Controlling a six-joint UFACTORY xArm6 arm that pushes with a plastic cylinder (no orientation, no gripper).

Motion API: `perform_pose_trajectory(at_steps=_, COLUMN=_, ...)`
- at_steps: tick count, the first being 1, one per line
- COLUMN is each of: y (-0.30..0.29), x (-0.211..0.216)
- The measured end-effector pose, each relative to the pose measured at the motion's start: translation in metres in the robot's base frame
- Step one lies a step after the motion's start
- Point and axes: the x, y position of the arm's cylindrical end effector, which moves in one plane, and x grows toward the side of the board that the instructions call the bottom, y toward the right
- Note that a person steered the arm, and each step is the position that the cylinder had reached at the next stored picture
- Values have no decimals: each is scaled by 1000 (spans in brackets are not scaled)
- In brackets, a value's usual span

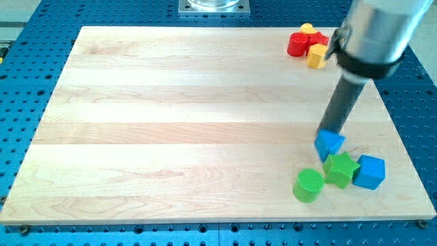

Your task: Place the red blocks at the top left corner of the board

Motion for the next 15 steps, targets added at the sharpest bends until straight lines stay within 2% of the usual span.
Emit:
perform_pose_trajectory(at_steps=1, y=-2, x=18)
perform_pose_trajectory(at_steps=2, y=-29, x=-12)
perform_pose_trajectory(at_steps=3, y=-91, x=-26)
perform_pose_trajectory(at_steps=5, y=-99, x=-36)
perform_pose_trajectory(at_steps=7, y=-48, x=-36)
perform_pose_trajectory(at_steps=11, y=-34, x=-47)
perform_pose_trajectory(at_steps=12, y=27, x=-60)
perform_pose_trajectory(at_steps=13, y=57, x=-100)
perform_pose_trajectory(at_steps=15, y=79, x=-204)
